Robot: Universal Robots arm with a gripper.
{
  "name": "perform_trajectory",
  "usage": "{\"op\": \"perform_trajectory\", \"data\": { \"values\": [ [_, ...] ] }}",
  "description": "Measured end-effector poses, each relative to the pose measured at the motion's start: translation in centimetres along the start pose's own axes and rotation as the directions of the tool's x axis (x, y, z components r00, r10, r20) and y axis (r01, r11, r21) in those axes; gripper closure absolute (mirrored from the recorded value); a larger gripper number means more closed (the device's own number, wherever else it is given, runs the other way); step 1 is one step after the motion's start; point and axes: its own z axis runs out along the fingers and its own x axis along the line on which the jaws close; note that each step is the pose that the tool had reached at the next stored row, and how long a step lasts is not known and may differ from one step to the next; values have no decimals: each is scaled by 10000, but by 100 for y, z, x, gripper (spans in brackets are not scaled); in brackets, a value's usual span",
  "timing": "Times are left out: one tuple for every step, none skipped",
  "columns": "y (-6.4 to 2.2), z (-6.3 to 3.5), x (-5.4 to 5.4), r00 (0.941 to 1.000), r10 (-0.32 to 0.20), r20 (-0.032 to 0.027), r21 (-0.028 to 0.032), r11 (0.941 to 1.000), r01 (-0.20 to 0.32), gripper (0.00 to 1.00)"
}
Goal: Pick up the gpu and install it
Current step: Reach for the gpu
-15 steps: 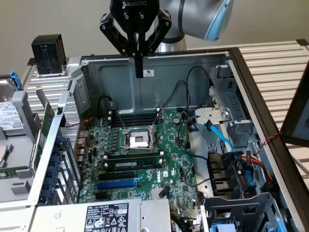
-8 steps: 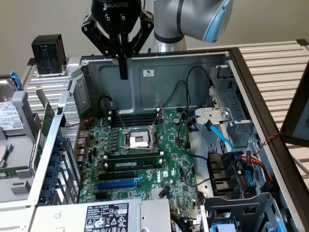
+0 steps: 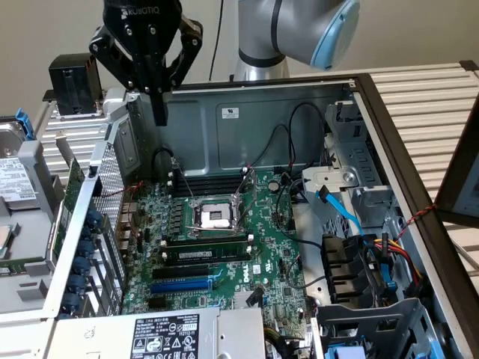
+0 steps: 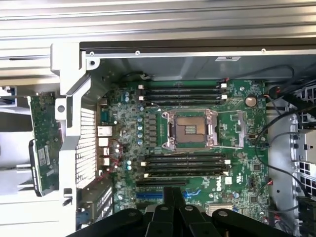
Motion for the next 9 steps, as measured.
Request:
{"op": "perform_trajectory", "data": {
  "values": [
    [-3, -1, 46, 10000, 0, -1, 0, 10000, 0, 89],
    [-6, -2, 93, 10000, 0, -4, 1, 10000, 0, 89],
    [-10, -3, 137, 10000, 0, -9, 1, 10000, 0, 89],
    [-13, -4, 179, 10000, 1, -23, 2, 10000, -1, 89],
    [-16, -5, 228, 10000, 3, -45, 4, 10000, -3, 89],
    [-19, -6, 272, 10000, 5, -81, 6, 10000, -5, 89],
    [-22, -7, 316, 9999, 7, -138, 10, 10000, -7, 89],
    [-25, -8, 356, 9998, 10, -210, 15, 10000, -9, 89],
    [-28, -9, 396, 9996, 13, -278, 20, 10000, -13, 89]
  ]
}}
